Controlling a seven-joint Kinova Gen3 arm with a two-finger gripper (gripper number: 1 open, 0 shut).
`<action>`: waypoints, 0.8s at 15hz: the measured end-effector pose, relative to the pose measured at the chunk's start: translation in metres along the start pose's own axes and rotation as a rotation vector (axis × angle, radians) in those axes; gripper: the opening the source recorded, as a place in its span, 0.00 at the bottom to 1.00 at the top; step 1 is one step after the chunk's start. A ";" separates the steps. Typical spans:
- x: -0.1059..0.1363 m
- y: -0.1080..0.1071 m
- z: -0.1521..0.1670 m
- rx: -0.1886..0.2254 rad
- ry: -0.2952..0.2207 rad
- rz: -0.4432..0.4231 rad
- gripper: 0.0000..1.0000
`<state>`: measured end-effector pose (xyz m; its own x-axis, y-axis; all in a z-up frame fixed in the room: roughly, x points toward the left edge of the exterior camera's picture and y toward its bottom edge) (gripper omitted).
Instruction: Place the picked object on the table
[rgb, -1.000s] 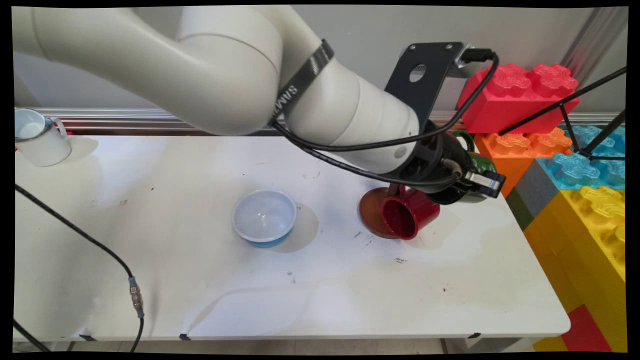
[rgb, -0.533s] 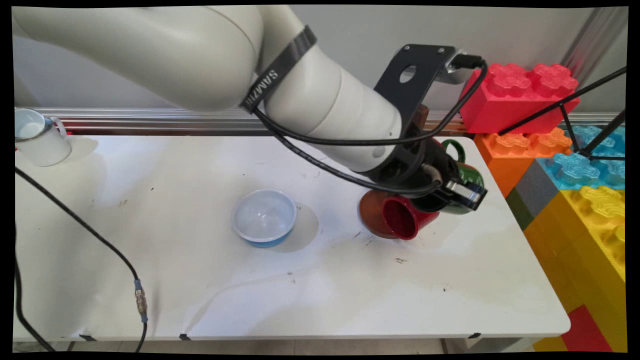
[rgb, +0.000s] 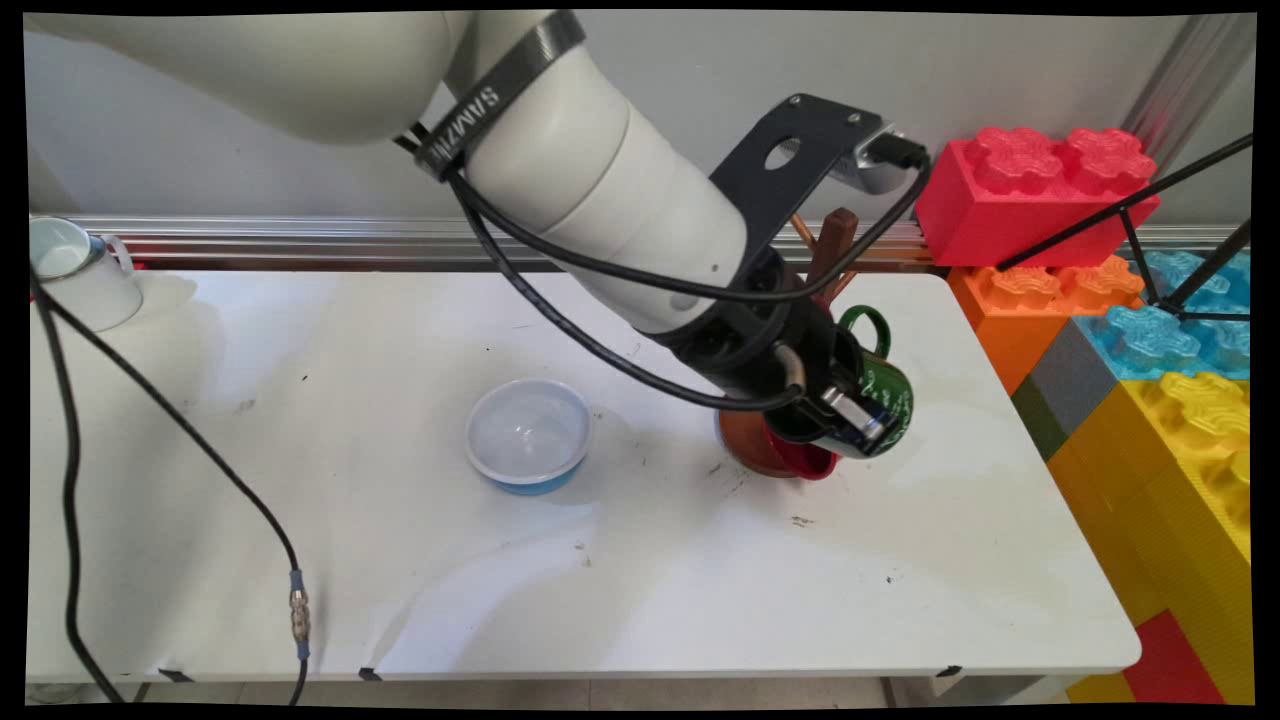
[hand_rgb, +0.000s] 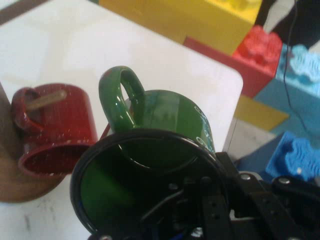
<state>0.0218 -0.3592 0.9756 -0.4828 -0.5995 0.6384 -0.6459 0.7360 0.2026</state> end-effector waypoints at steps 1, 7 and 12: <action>0.000 -0.001 -0.002 0.002 -0.017 0.022 0.00; -0.007 -0.012 -0.011 0.025 -0.116 0.135 0.00; -0.017 -0.024 -0.011 0.028 -0.201 0.230 0.00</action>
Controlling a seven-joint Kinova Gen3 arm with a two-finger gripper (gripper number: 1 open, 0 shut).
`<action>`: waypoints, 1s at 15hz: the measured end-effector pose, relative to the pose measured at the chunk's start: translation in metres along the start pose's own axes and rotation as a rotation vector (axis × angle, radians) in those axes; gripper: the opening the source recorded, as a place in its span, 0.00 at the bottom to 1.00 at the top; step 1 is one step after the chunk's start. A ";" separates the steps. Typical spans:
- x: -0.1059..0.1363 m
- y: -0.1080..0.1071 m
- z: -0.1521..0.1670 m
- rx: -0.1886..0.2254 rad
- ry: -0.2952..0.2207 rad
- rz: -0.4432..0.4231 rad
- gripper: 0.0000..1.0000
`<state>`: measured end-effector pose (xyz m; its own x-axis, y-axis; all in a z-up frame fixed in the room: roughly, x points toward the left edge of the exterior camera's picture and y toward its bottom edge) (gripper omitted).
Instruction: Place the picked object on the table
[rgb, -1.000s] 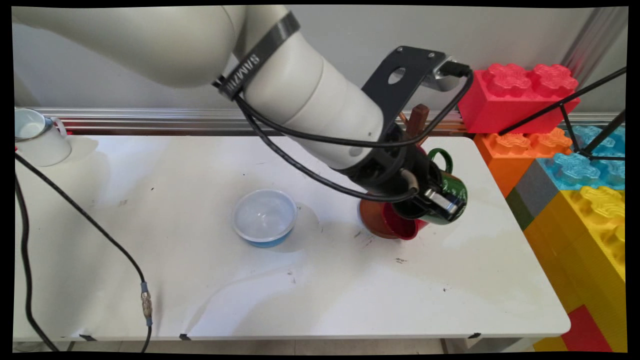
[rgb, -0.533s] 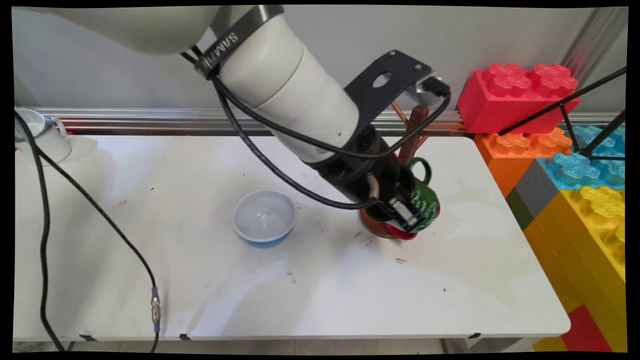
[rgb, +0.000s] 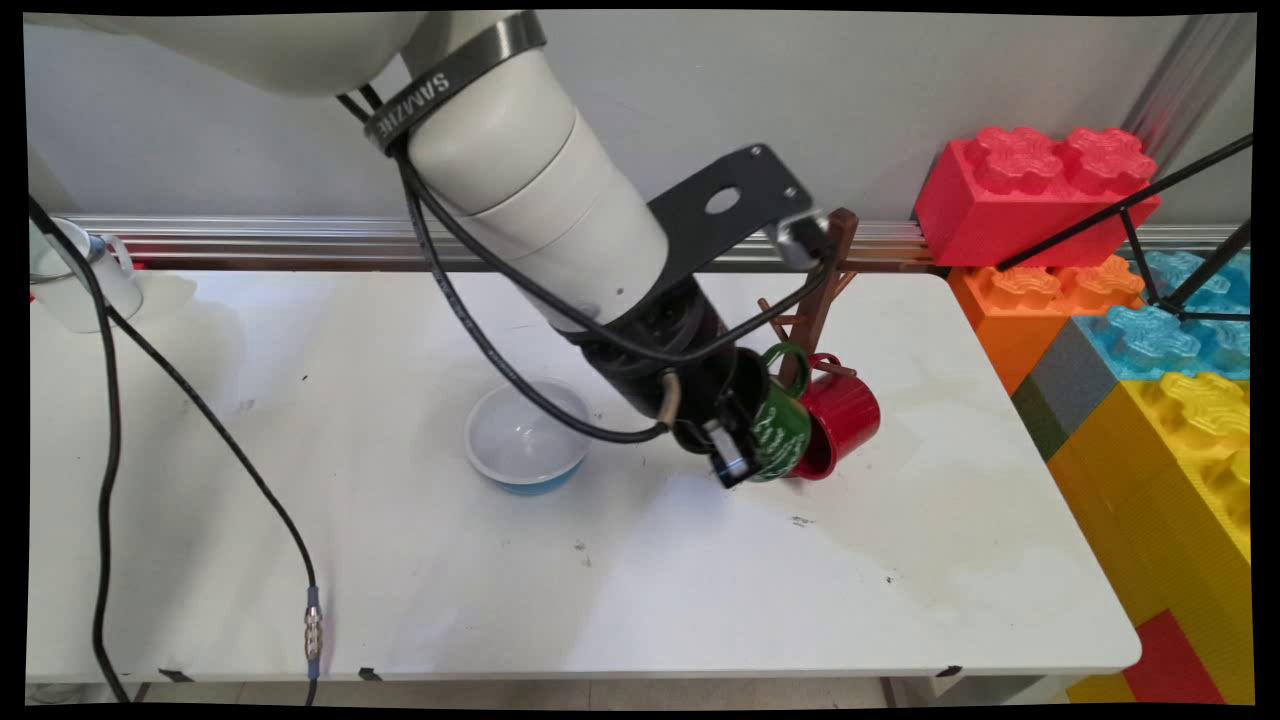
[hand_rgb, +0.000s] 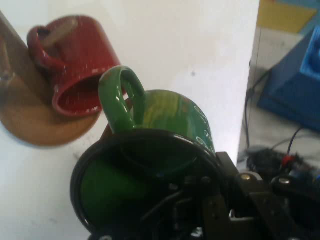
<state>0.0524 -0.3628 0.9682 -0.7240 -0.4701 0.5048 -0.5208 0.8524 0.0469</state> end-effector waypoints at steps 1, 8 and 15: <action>-0.004 -0.003 0.001 0.003 -0.019 0.024 0.00; -0.019 -0.016 0.015 0.025 -0.097 0.152 0.00; -0.034 -0.032 0.038 0.058 -0.176 0.272 0.00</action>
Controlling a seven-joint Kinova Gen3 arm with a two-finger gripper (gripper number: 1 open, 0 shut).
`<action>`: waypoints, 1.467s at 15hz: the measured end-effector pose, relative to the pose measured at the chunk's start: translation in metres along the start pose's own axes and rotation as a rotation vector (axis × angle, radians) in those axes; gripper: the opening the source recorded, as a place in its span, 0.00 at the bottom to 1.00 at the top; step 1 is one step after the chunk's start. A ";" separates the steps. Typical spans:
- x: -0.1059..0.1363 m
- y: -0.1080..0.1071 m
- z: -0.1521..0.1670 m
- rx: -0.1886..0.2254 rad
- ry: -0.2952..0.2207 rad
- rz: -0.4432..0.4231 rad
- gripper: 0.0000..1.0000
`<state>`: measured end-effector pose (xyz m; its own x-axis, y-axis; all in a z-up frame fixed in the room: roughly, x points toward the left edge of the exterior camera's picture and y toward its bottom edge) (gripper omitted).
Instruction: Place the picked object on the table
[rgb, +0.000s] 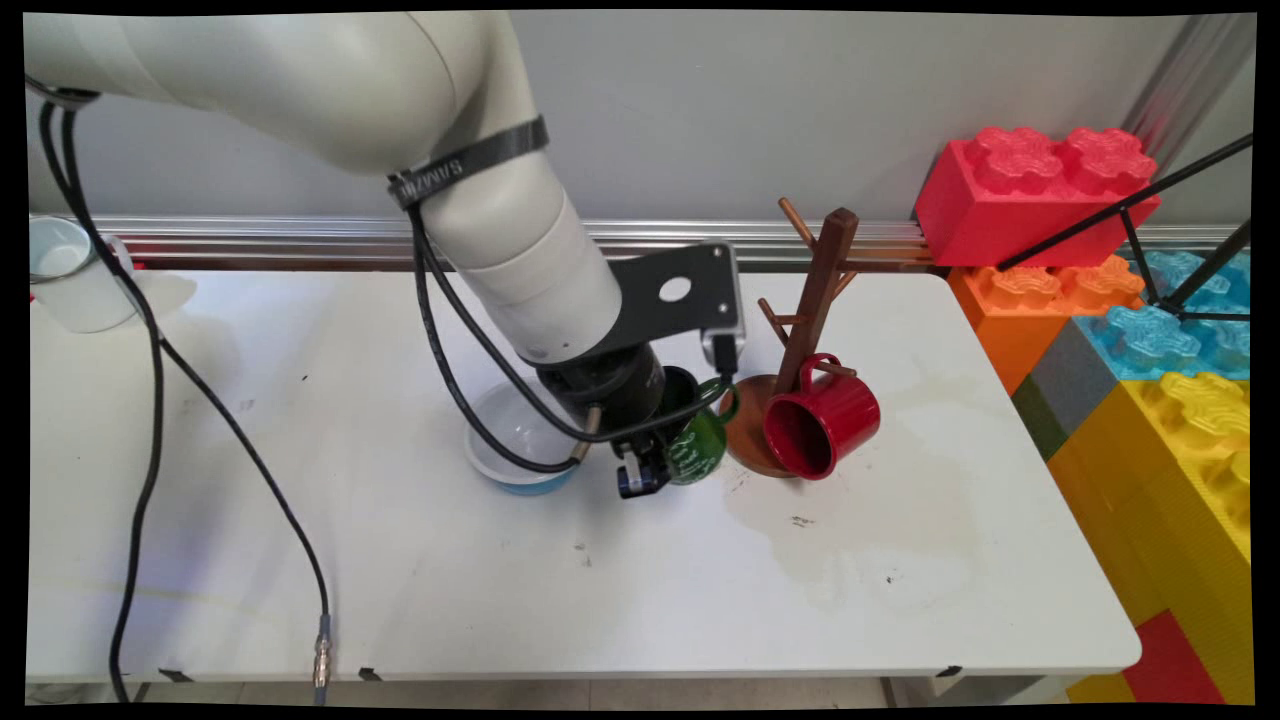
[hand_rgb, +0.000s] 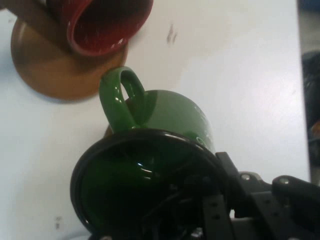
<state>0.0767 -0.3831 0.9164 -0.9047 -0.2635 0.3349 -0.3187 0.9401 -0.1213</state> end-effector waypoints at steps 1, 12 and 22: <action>-0.003 -0.002 0.006 0.007 -0.015 0.019 0.00; -0.010 -0.017 0.056 0.047 -0.103 0.130 0.00; 0.001 -0.024 0.096 0.061 -0.142 0.213 0.00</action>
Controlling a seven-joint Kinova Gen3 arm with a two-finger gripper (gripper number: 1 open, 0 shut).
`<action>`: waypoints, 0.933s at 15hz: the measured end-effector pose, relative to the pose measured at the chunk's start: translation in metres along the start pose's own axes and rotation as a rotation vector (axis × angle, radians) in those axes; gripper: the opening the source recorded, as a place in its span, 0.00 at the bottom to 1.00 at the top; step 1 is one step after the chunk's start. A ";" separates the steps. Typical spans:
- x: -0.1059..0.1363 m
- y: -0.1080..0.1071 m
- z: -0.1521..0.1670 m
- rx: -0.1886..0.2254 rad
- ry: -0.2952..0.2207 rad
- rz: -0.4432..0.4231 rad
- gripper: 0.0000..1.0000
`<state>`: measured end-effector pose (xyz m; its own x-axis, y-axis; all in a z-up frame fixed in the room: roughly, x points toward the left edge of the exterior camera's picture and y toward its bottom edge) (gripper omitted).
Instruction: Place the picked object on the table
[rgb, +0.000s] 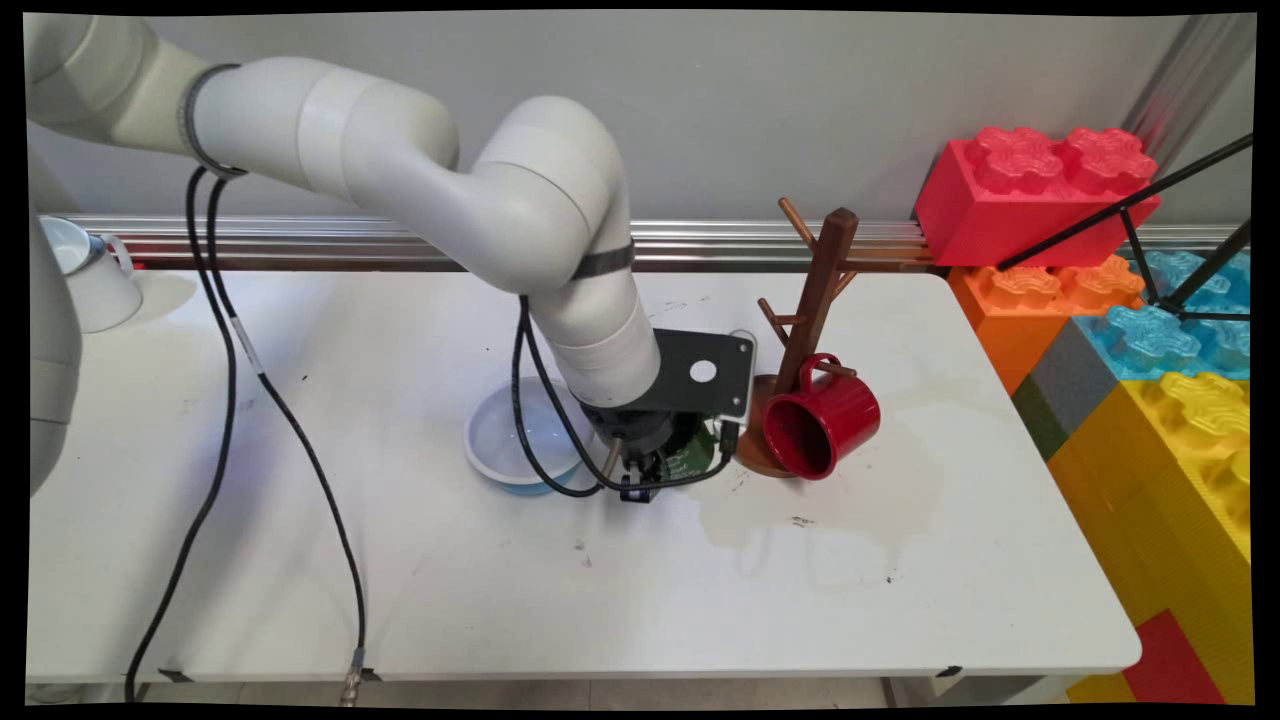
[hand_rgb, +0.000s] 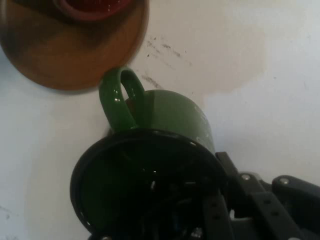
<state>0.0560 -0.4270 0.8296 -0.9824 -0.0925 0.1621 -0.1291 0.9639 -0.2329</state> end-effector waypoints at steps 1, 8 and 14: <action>0.001 0.000 0.004 -0.001 -0.004 0.007 0.00; 0.004 0.000 0.019 -0.009 -0.026 0.035 0.00; 0.005 -0.001 0.027 -0.015 -0.040 0.047 0.00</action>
<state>0.0472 -0.4347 0.8051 -0.9920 -0.0567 0.1128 -0.0810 0.9711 -0.2245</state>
